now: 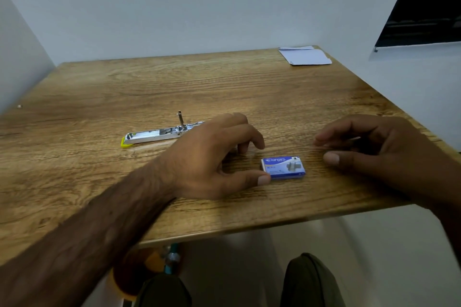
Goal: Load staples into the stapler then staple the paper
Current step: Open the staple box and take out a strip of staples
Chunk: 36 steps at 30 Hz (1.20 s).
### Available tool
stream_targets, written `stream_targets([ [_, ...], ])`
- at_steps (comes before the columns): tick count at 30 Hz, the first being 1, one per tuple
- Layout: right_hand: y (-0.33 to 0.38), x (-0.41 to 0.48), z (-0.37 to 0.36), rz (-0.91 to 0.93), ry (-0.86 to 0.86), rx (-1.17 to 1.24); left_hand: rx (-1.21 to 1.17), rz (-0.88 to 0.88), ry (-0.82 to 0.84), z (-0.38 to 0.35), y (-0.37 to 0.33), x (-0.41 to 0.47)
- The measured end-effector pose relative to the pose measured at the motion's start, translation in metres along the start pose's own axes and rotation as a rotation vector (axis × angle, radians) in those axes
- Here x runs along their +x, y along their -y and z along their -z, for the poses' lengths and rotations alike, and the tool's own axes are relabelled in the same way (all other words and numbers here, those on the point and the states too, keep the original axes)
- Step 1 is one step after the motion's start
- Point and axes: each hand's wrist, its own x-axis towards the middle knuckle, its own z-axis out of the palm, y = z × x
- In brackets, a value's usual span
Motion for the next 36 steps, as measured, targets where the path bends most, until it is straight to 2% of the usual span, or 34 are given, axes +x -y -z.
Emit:
stream_targets([
  [3,0.012,-0.005,-0.013,0.037,-0.054,-0.08,-0.016,0.011,0.006,-0.001,-0.003,-0.001],
  [6,0.022,-0.009,-0.028,0.062,0.0,-0.135,0.008,0.02,0.018,-0.005,-0.008,-0.004],
  [15,0.031,-0.009,-0.05,0.024,-0.066,-0.344,0.005,0.044,0.006,-0.009,-0.014,-0.004],
  [20,0.032,-0.006,-0.059,0.042,0.001,-0.36,-0.015,0.06,0.025,-0.007,-0.009,-0.004],
  [26,0.03,-0.009,-0.061,0.083,-0.027,-0.366,-0.231,0.188,0.062,0.006,0.005,-0.01],
  [36,0.028,-0.009,-0.058,0.072,-0.016,-0.349,-0.284,0.122,0.078,0.006,0.008,-0.013],
])
